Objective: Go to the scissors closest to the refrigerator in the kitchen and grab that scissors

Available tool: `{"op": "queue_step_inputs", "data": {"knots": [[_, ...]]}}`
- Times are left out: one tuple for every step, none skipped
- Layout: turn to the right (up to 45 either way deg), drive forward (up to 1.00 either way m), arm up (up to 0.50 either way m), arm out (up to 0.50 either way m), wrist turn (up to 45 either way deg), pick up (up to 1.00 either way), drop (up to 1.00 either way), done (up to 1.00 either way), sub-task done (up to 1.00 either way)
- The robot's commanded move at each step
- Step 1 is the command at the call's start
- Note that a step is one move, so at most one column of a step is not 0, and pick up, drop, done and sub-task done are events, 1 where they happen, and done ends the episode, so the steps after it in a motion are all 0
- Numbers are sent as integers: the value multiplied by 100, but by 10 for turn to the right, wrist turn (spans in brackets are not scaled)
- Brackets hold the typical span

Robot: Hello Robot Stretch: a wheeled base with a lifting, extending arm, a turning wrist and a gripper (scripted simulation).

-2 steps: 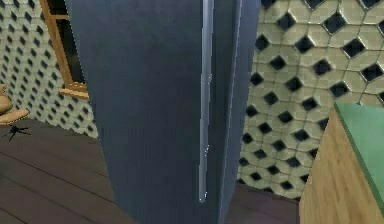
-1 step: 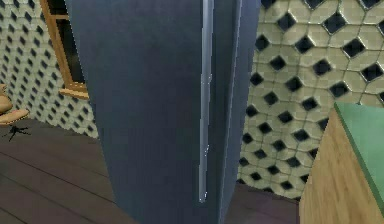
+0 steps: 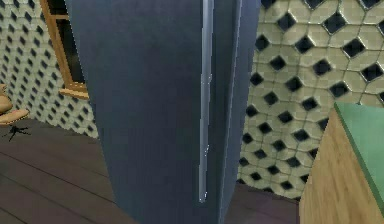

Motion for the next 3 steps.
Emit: {"op": "queue_step_inputs", "data": {"knots": [[0, 0, 0, 0, 450, 0, 0, 0, 0], [0, 0, 0, 0, 120, 0, 0, 0, 0], [0, 0, -16, 0, 0, 0, 0, 0, 0]]}}
